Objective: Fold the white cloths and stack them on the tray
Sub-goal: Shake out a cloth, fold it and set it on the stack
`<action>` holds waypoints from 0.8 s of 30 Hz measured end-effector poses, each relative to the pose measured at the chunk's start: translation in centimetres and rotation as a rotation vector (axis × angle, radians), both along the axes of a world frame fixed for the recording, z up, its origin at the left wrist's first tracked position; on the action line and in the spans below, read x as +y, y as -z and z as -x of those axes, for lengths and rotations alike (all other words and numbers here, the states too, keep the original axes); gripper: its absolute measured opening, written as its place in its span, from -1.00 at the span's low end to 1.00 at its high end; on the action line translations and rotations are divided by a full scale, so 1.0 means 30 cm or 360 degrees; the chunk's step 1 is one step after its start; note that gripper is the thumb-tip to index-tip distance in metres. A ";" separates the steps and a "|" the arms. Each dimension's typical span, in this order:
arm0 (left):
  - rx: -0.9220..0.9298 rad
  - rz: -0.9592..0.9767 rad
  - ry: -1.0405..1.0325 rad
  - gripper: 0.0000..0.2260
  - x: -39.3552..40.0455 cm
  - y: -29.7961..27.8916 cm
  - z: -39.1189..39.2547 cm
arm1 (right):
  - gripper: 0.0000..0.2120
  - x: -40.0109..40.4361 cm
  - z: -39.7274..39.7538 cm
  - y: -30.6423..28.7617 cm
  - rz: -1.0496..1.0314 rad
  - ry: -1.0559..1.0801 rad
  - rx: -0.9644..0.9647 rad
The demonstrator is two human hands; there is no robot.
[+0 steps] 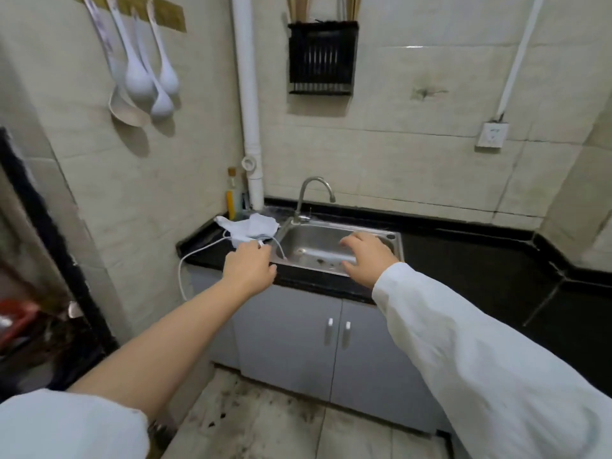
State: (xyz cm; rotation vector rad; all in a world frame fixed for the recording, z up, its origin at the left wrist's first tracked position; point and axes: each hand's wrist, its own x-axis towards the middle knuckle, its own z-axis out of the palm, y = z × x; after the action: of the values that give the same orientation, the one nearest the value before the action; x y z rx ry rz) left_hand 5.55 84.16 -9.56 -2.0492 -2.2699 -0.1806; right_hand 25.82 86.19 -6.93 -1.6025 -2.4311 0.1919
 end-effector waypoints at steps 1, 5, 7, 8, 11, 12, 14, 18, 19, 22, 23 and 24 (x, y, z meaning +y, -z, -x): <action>-0.0019 -0.0005 -0.0055 -0.67 0.070 0.007 0.032 | -0.57 0.099 0.027 0.005 -0.0001 -0.0046 -0.0012; -0.0047 0.0071 -0.0239 -0.66 0.305 0.039 0.152 | -0.59 0.440 0.143 0.026 0.0026 -0.0157 -0.0051; -0.0041 0.0129 -0.0310 -0.65 0.410 0.078 0.218 | -0.60 0.587 0.208 0.058 0.0058 -0.0206 -0.0102; -0.0057 0.0156 -0.0340 -0.64 0.465 0.103 0.252 | -0.59 0.662 0.241 0.078 0.0070 -0.0227 -0.0124; -0.0116 0.0221 -0.0391 -0.63 0.654 0.180 0.362 | -0.59 0.886 0.347 0.148 0.0099 -0.0267 -0.0194; -0.0126 0.0236 -0.0397 -0.64 0.728 0.205 0.400 | -0.59 0.962 0.383 0.173 0.0112 -0.0269 -0.0226; -0.0155 0.0243 -0.0377 -0.67 0.887 0.257 0.476 | -0.60 1.116 0.458 0.227 0.0129 -0.0264 -0.0285; -0.0287 0.0294 -0.0307 -0.68 1.210 0.366 0.612 | -0.62 1.426 0.613 0.317 0.0168 -0.0168 -0.0373; -0.0310 0.0318 -0.0288 -0.69 1.285 0.393 0.641 | -0.63 1.499 0.651 0.340 0.0190 -0.0137 -0.0382; -0.0405 0.0383 -0.0250 -0.71 1.491 0.485 0.718 | -0.68 1.694 0.743 0.426 0.0245 -0.0062 -0.0397; -0.0437 0.0408 -0.0238 -0.72 1.549 0.518 0.738 | -0.70 1.749 0.765 0.464 0.0267 -0.0053 -0.0387; -0.0461 0.0438 -0.0222 -0.72 1.600 0.553 0.754 | -0.71 1.798 0.782 0.508 0.0291 -0.0063 -0.0382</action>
State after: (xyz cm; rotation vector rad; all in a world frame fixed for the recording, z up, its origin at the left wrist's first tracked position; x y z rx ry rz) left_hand -17.07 132.15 -26.14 -2.0947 -2.7403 -0.1743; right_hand 2.37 140.12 -22.17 -1.7438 -2.6964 0.2481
